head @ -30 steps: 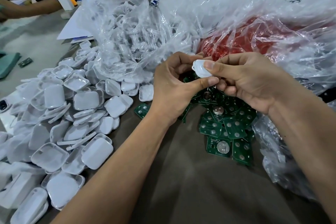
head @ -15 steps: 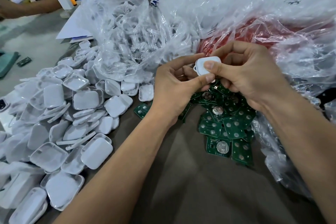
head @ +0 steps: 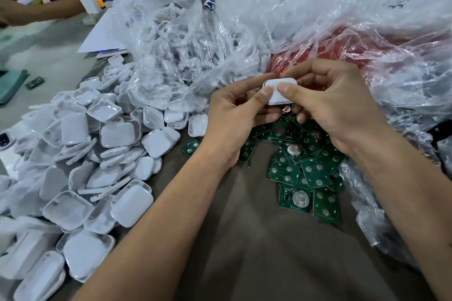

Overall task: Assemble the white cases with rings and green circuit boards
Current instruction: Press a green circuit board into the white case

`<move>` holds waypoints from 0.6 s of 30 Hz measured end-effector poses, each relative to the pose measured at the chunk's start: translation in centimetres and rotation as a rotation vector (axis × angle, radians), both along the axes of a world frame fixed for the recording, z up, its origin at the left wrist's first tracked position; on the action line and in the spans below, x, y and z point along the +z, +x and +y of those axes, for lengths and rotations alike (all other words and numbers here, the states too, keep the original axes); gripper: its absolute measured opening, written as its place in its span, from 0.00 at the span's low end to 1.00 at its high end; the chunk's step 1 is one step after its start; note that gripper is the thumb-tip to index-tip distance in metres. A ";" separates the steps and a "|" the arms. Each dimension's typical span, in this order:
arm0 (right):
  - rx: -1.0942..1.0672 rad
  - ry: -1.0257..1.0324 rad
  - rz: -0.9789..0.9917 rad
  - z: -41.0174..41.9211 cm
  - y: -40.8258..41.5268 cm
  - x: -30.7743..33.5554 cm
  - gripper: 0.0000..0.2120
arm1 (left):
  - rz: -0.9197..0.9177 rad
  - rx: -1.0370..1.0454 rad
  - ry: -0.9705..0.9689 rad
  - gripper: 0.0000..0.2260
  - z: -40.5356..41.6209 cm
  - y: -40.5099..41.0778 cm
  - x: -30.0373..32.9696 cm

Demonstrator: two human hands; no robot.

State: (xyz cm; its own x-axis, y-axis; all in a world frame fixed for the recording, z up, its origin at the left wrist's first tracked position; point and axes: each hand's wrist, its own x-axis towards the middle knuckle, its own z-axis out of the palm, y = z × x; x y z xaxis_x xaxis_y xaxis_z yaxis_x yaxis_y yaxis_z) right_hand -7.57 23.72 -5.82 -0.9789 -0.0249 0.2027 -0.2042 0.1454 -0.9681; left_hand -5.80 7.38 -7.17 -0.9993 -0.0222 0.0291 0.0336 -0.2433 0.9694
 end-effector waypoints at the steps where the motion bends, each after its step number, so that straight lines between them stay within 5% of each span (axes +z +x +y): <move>1: -0.006 0.010 0.012 -0.1 0.0 -0.1 0.04 | 0.003 0.003 -0.004 0.10 0.0 0.0 0.0; 18: -0.006 -0.106 -0.066 0.1 -0.1 -0.1 0.09 | 0.039 -0.012 0.011 0.11 0.0 0.2 0.0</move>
